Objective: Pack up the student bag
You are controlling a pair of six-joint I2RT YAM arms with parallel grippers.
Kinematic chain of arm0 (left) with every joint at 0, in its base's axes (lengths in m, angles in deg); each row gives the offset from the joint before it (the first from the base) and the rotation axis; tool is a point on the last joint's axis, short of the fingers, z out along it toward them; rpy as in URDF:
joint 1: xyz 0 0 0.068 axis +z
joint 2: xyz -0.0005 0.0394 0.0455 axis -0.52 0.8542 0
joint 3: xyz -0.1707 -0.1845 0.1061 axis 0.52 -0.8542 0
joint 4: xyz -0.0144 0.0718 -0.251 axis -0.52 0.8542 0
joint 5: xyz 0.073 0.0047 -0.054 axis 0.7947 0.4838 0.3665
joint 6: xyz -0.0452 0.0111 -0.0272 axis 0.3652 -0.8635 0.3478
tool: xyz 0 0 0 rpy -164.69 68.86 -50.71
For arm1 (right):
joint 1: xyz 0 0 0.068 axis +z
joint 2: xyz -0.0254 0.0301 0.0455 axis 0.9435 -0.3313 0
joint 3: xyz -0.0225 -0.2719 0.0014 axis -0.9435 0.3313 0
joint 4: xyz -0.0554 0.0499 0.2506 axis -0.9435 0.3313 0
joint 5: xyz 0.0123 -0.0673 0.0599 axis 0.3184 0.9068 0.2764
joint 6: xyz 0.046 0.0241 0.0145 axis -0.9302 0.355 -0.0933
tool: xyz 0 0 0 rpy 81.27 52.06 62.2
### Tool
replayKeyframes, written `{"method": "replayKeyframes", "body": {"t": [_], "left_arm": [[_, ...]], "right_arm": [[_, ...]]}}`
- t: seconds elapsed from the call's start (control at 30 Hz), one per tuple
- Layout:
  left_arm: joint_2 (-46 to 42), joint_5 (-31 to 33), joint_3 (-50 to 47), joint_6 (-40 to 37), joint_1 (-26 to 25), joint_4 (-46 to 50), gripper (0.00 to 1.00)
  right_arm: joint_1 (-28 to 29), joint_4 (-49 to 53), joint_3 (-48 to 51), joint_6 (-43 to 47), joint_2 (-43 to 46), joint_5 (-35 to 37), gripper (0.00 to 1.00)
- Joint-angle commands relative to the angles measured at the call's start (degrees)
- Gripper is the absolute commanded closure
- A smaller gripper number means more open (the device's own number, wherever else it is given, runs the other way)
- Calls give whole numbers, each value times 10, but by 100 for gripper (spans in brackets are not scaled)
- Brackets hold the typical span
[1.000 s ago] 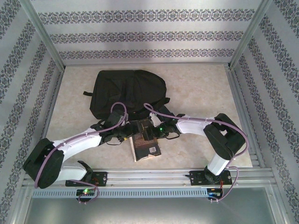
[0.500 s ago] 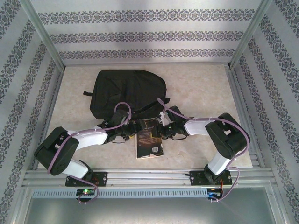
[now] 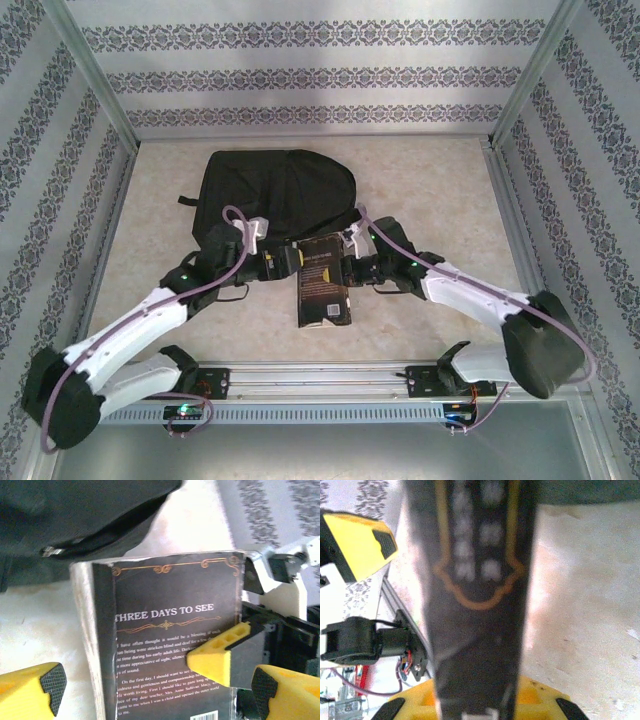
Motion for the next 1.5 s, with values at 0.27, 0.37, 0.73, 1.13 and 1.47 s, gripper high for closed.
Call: {"method": "replayKeyframes", "body": {"t": [0.27, 0.37, 0.73, 1.13, 1.47], "left_arm": [[-93, -57, 108, -209, 9, 189, 0], [-114, -109, 113, -214, 9, 174, 0], [-142, -328, 51, -129, 15, -50, 10], [-101, -399, -20, 57, 35, -355, 77], [-85, -397, -21, 53, 36, -367, 76]], "right_arm": [[19, -34, -95, 39, 141, -75, 100], [21, -52, -102, 36, 154, -116, 100], [45, -106, -103, 27, 187, -191, 100], [54, -103, -104, 33, 172, -187, 100], [53, -103, -102, 30, 150, -182, 100]]}}
